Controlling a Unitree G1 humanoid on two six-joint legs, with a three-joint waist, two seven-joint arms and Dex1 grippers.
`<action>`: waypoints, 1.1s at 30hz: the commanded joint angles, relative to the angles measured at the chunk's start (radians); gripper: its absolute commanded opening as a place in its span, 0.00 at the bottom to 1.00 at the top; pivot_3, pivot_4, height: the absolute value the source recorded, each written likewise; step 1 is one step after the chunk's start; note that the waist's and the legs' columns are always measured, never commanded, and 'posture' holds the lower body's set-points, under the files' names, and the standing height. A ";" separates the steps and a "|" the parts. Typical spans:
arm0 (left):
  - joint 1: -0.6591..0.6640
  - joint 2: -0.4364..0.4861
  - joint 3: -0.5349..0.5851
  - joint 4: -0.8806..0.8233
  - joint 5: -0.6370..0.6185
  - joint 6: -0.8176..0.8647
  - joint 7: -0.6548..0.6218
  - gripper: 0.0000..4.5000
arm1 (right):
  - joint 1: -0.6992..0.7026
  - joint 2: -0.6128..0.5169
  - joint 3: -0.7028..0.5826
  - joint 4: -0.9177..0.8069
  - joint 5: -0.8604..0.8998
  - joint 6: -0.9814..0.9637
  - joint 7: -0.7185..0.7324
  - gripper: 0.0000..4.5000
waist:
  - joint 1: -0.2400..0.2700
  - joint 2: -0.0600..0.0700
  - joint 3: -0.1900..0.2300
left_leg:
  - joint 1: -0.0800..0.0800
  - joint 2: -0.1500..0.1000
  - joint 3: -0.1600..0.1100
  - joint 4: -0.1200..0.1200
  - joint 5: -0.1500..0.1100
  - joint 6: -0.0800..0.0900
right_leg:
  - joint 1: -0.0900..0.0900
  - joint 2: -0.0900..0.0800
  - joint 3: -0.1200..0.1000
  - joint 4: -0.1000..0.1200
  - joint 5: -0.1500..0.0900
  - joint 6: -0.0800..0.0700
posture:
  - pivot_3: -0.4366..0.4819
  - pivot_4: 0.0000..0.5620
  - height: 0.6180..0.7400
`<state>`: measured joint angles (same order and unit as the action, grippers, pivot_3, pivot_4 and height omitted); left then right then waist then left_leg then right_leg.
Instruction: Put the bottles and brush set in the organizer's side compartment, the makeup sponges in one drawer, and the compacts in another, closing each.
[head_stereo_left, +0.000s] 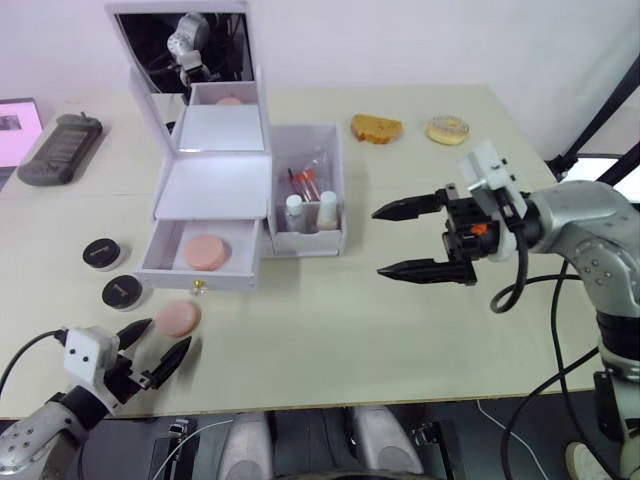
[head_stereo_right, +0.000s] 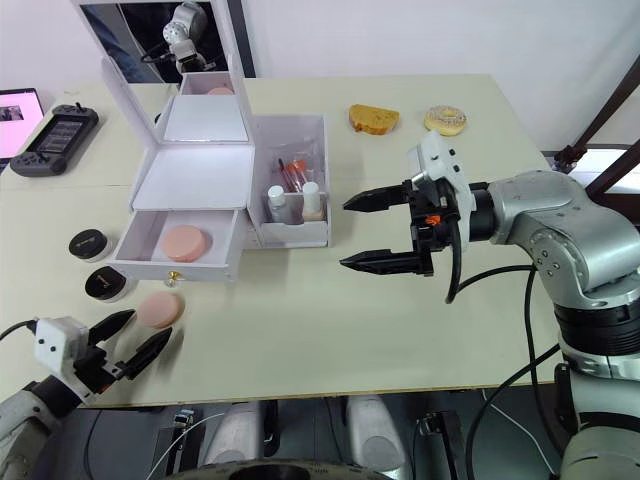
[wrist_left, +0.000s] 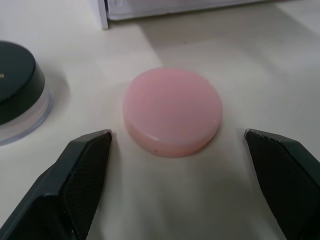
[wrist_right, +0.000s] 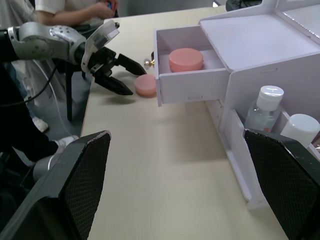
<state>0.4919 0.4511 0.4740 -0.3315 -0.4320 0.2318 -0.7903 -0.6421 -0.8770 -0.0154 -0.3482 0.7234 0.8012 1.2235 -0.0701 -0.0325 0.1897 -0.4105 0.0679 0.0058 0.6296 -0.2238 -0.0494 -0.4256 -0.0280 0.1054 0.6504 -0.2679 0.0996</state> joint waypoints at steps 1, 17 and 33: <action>-0.025 0.023 -0.026 0.005 0.011 0.010 0.023 1.00 | -0.021 -0.030 -0.009 -0.052 0.010 0.008 -0.006 1.00 | 0.000 0.000 0.000 | 0.000 0.000 0.000 0.000 0.000 0.000 | 0.000 0.000 0.000 0.000 0.000 0.000 | 0.48 0.27 1.00; -0.125 0.112 -0.117 -0.138 0.062 0.249 0.188 1.00 | 0.000 -0.053 0.024 -0.037 -0.047 -0.040 -0.013 1.00 | 0.002 0.001 -0.001 | 0.000 0.000 0.000 0.001 0.000 0.000 | 0.001 0.000 0.000 0.000 0.000 0.000 | 0.48 0.27 1.00; -0.105 0.138 -0.066 -0.097 0.049 0.244 0.149 0.59 | -0.015 -0.042 0.049 -0.027 -0.060 -0.057 -0.006 1.00 | 0.000 0.001 -0.001 | 0.000 0.000 0.000 0.000 0.000 0.000 | 0.000 0.000 0.000 0.000 0.000 0.000 | 0.48 0.27 1.00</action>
<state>0.3620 0.5779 0.3677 -0.4407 -0.3718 0.4860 -0.6285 -0.6385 -0.9198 0.0397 -0.3703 0.6686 0.7571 1.2137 -0.0697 -0.0312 0.1887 -0.4102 0.0678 0.0056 0.6298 -0.2238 -0.0494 -0.4253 -0.0283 0.1053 0.6505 -0.2678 0.0996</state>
